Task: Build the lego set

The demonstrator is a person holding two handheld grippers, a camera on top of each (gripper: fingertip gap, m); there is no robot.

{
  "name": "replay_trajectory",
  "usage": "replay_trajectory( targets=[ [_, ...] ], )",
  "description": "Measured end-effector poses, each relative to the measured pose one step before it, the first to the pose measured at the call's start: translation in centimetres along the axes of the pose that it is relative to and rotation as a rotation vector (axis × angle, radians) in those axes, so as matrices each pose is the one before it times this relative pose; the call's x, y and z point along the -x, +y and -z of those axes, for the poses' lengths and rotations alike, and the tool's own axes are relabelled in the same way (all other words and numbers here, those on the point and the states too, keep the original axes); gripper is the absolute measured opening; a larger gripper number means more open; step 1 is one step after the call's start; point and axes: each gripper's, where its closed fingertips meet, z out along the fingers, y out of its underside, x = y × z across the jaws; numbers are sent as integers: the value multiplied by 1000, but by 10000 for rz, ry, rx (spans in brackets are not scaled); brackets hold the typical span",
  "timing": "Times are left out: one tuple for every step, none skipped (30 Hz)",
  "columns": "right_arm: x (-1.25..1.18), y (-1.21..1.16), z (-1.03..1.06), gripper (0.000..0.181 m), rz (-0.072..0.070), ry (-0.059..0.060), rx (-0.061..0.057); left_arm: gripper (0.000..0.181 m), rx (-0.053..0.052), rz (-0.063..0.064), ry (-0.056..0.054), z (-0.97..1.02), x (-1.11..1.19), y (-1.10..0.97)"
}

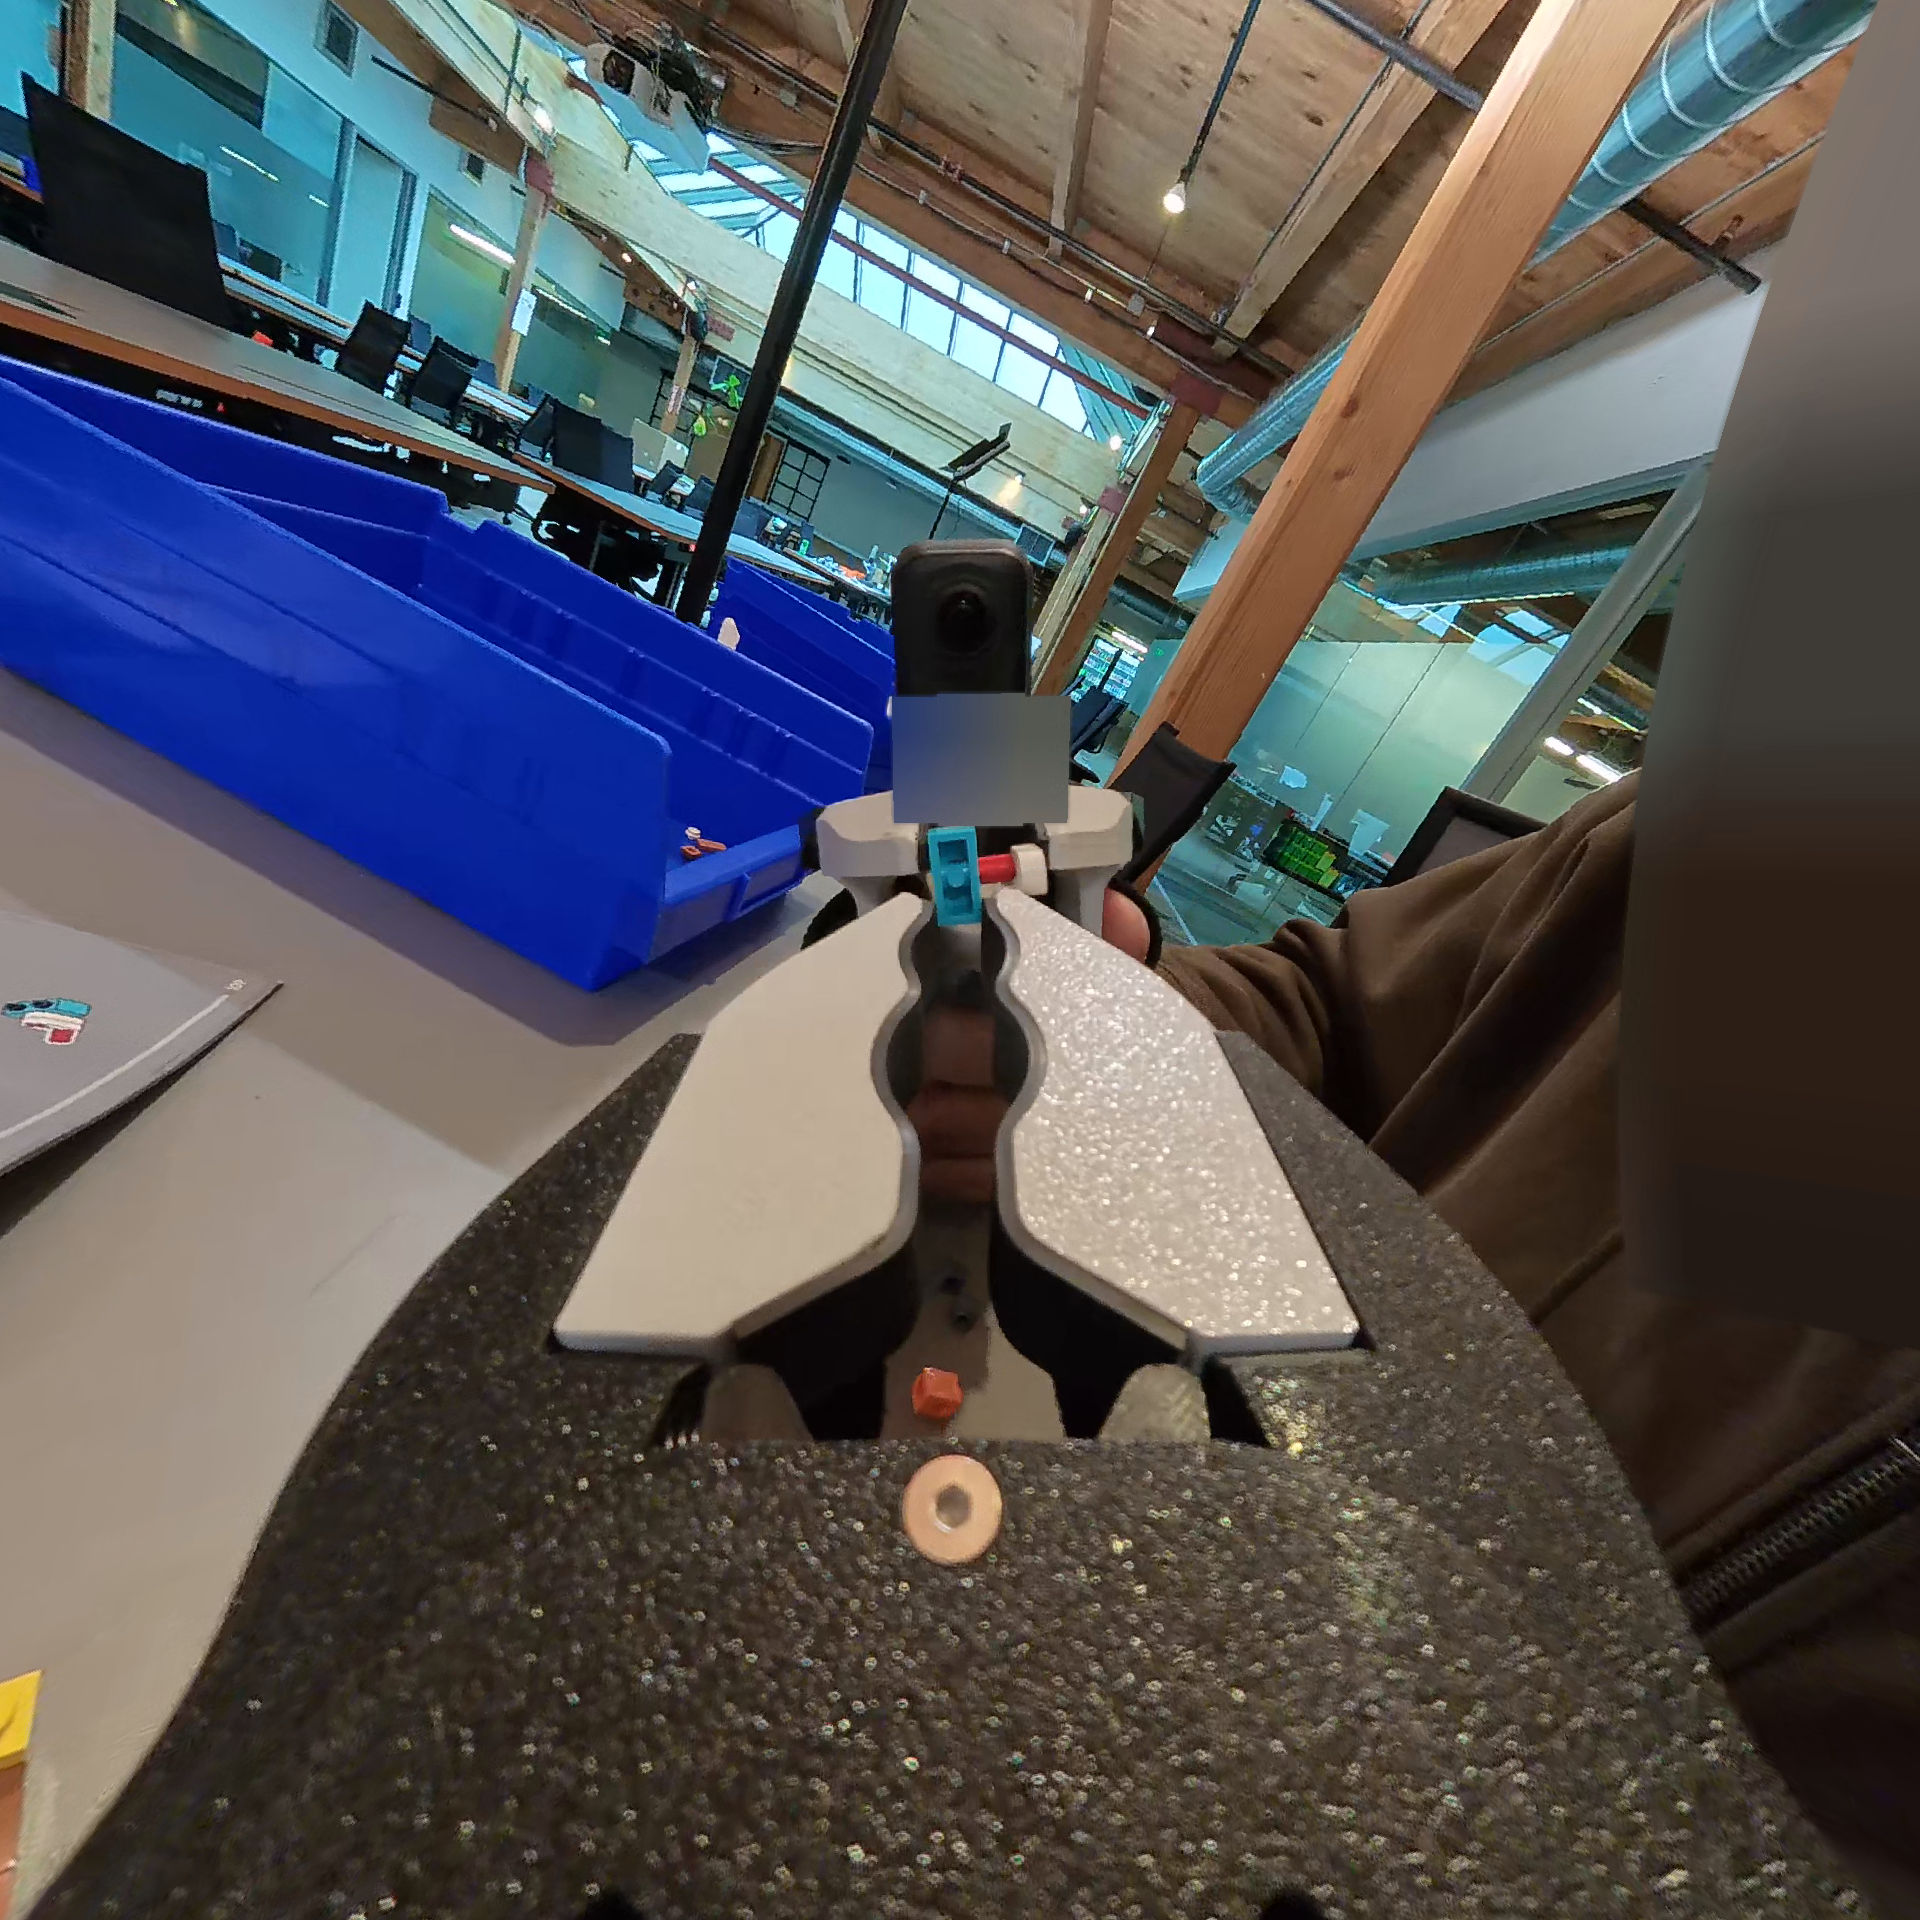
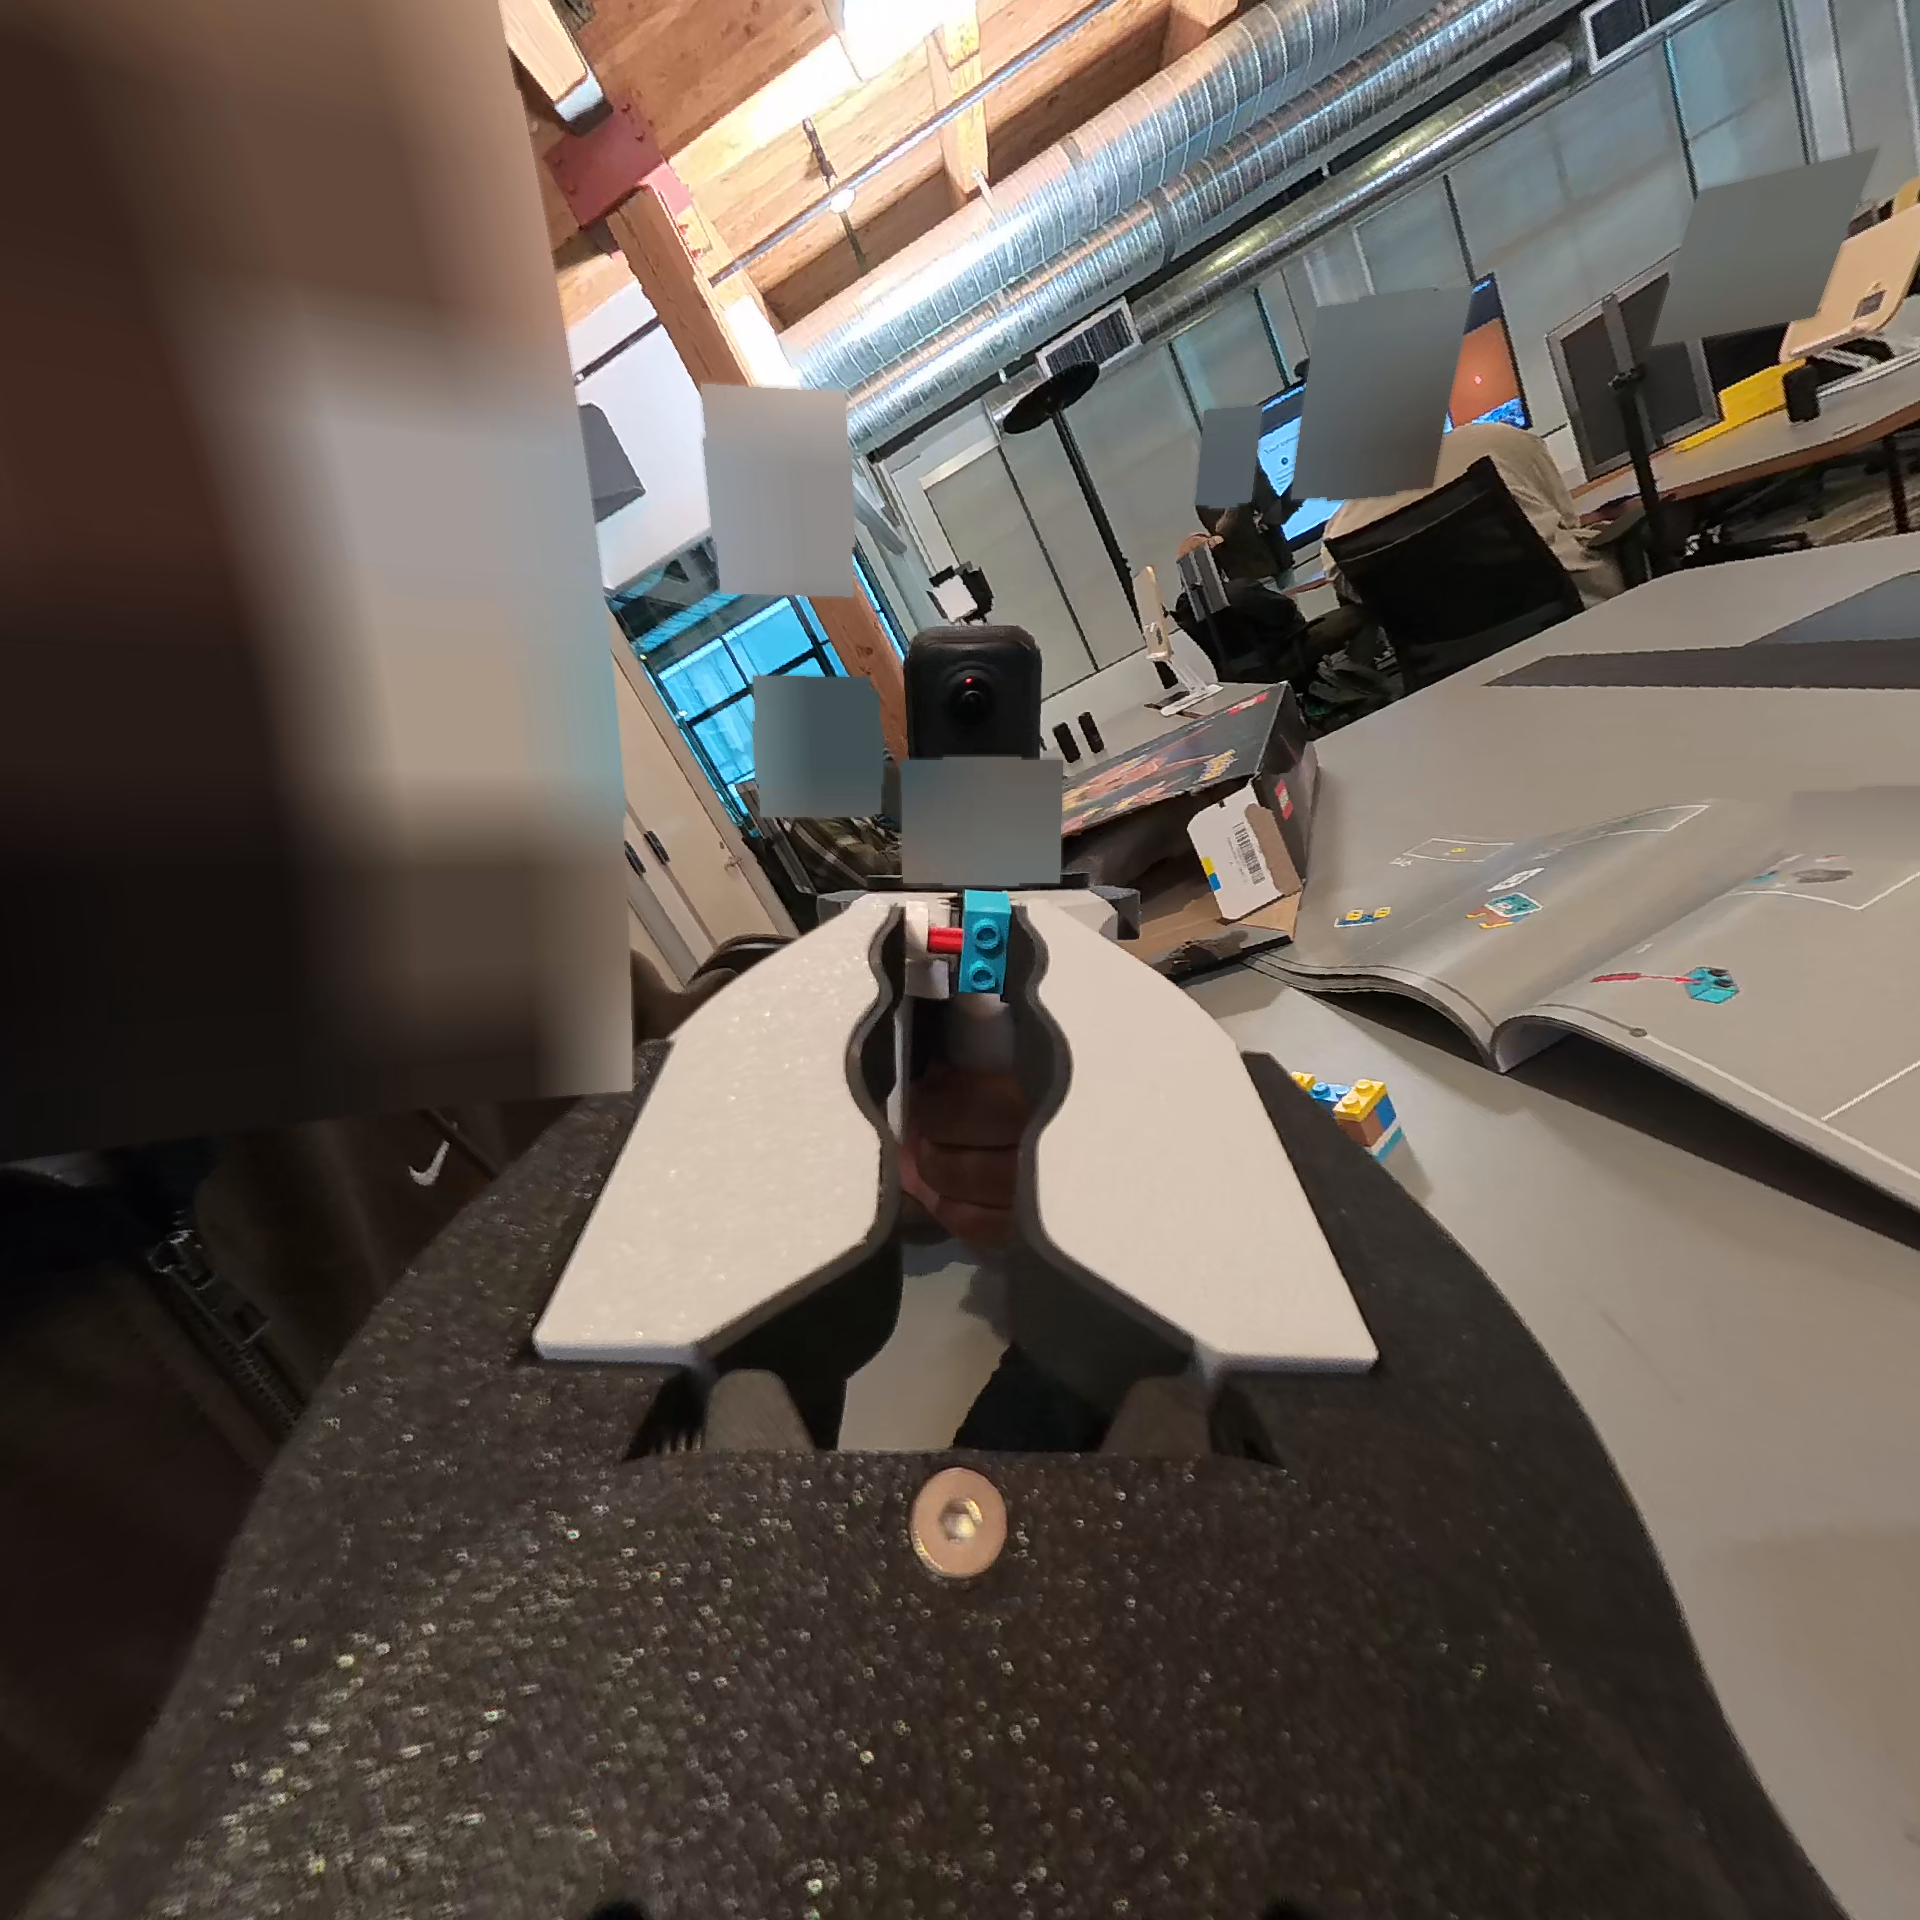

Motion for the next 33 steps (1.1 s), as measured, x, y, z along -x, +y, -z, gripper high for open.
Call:
replay_trajectory(
  targets=[
    [-5, 6, 2, 19, 45, 22, 16, 8, -13, 26, 13, -10, -2, -11],
    [13, -2, 3, 19, 24, 9, 1, 8, -9, 10, 13, -5, -20, -2],
    [4, -3, 3, 19, -16, -6, -12, 8, -1, 8, 2, -7, -15, 3],
    [-32, -2, 3, 19, -51, 0, -8, 8, 6, 2, -20, 2, 37, 1],
    [-36, 4, 8, 19, -27, 18, -8, 8, -2, 14, -2, -9, 37, 10],
    [-28, 0, -4, 19, -5, 17, -13, 8, -13, 25, 13, 0, 19, 11],
    [-13, 0, 3, 19, -11, 1, -16, 8, -20, 12, 16, 2, 15, -5],
    [-13, -36, -3, 19, 17, 13, -38, 8, -40, 35, 18, -4, 29, -16],
    [-99, -50, -12, 18, 49, 83, -66, 8, -72, 107, -13, -2, 106, -51],
    [-148, -44, -25, 19, 40, 113, -51, 8, -85, 208, 8, 46, 142, -64],
    [-181, -65, 33, 19, 118, 128, -14, 8, -137, 317, 16, 83, 184, -110],
    [-293, -100, 120, 25, 261, 207, 28, 8, -251, 436, 25, 195, 256, -279],
    [-367, -81, 172, 39, 352, 247, 115, 8, -261, 509, 73, 231, 262, -359],
    [-255, -13, 183, 45, 518, 174, 185, 8, -240, 516, 109, 231, 221, -347],
    [-195, 11, 195, 47, 730, 212, 200, 8, -176, 499, 149, 164, 129, -244],
    [-190, 13, 159, 48, 876, 299, 195, 8, -113, 438, 156, 95, 42, -127],
    [-163, 71, 114, 49, 916, 327, 212, 8, -61, 349, 132, 13, -1, -10],
    [-180, 135, 52, 48, 861, 352, 236, 8, 10, 255, 97, -38, -29, 89],
    [-96, 163, -10, 48, 729, 296, 213, 8, 58, 201, 87, -88, -50, 163],
    [47, 140, -59, 48, 569, 168, 159, 8, 84, 192, 80, -115, -58, 198],
    [119, 71, -79, 47, 399, 88, 83, 8, 70, 177, 42, -102, -11, 184],
    [162, 20, -68, 47, 285, 32, 34, 8, 73, 166, 36, -95, -7, 181],
    [218, -7, -50, 46, 255, -18, 19, 8, 105, 160, 53, -112, -11, 208],
    [189, 5, -40, 43, 253, -17, 24, 8, 123, 136, 7, -101, 40, 213],
    [222, 51, -30, 41, 258, -47, 50, 8, 106, 94, -9, -89, 33, 181],
    [189, 74, -22, 39, 262, -29, 74, 8, 159, 99, -15, -83, 64, 247],
    [134, 53, -5, 38, 242, -10, 65, 8, 178, 109, 21, -88, 26, 273],
    [159, 83, -4, 35, 206, -57, 81, 8, 143, 127, 44, -65, -12, 209],
    [76, 127, 7, 34, 181, -22, 99, 8, 101, 115, 33, -44, 5, 151],
    [45, 124, 19, 32, 157, -14, 81, 8, 98, 110, 57, -33, -53, 129],
    [90, 102, 45, 29, 137, -62, 58, 8, 118, 116, 59, -26, -59, 119],
    [48, 67, 52, 27, 145, -25, 26, 8, 131, 96, 40, -31, -40, 153],
    [60, 25, 36, 24, 140, -30, 12, 8, 111, 48, -14, -23, 27, 134]
  ],
)
